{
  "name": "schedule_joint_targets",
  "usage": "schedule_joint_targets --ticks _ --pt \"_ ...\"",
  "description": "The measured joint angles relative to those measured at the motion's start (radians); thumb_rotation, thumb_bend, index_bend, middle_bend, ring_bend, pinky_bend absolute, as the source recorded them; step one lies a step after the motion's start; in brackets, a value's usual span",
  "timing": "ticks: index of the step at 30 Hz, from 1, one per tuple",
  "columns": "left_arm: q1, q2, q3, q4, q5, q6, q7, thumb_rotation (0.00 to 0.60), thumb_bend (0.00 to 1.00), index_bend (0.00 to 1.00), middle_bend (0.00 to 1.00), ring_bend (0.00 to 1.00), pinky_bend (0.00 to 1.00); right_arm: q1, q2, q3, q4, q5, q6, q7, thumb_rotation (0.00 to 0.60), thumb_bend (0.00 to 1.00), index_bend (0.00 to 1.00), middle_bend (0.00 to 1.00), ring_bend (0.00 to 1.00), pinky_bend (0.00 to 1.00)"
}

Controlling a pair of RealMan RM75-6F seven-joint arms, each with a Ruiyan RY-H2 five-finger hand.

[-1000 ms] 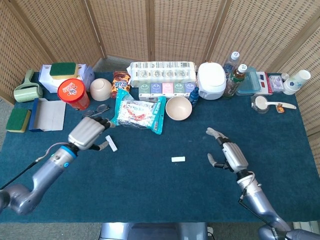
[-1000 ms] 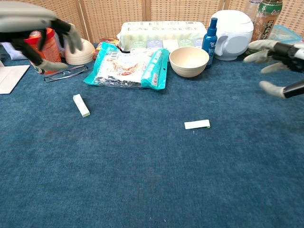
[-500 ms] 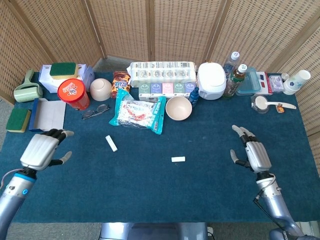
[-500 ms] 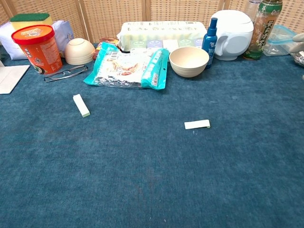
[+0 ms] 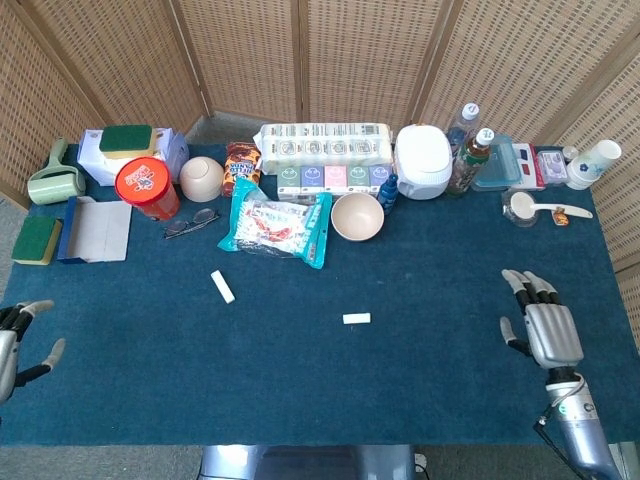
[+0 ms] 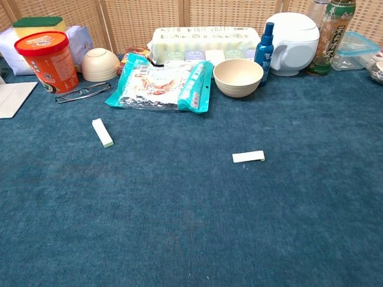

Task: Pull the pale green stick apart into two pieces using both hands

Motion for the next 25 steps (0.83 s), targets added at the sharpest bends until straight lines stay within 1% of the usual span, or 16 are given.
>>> schedule_joint_targets --ticks 3,9,16,21,25 --pt "0.044 -0.024 0.003 0.034 -0.002 0.010 -0.038 0.470 0.30 0.28 0.33 0.31 0.48 -0.026 0.012 -0.001 -0.023 0.017 0.028 -0.035 0.600 0.48 0.10 0.18 0.09 0.14" --pt "0.083 -0.039 -0.010 0.059 -0.002 0.011 -0.073 0.470 0.30 0.28 0.33 0.31 0.48 -0.073 0.022 0.003 -0.074 0.030 0.090 -0.084 0.600 0.48 0.10 0.18 0.08 0.14" --pt "0.097 -0.041 -0.030 0.059 0.021 -0.002 -0.087 0.471 0.30 0.28 0.33 0.31 0.48 -0.122 0.031 0.010 -0.108 0.037 0.140 -0.103 0.600 0.48 0.10 0.18 0.08 0.14" --pt "0.095 -0.038 -0.045 0.045 0.060 -0.010 -0.074 0.470 0.30 0.28 0.33 0.31 0.48 -0.137 0.032 0.016 -0.105 0.032 0.149 -0.089 0.600 0.48 0.10 0.18 0.08 0.14" --pt "0.098 -0.031 -0.062 0.033 0.067 -0.017 -0.063 0.469 0.30 0.28 0.33 0.31 0.48 -0.149 0.033 0.020 -0.101 0.031 0.149 -0.080 0.600 0.48 0.10 0.18 0.08 0.14"
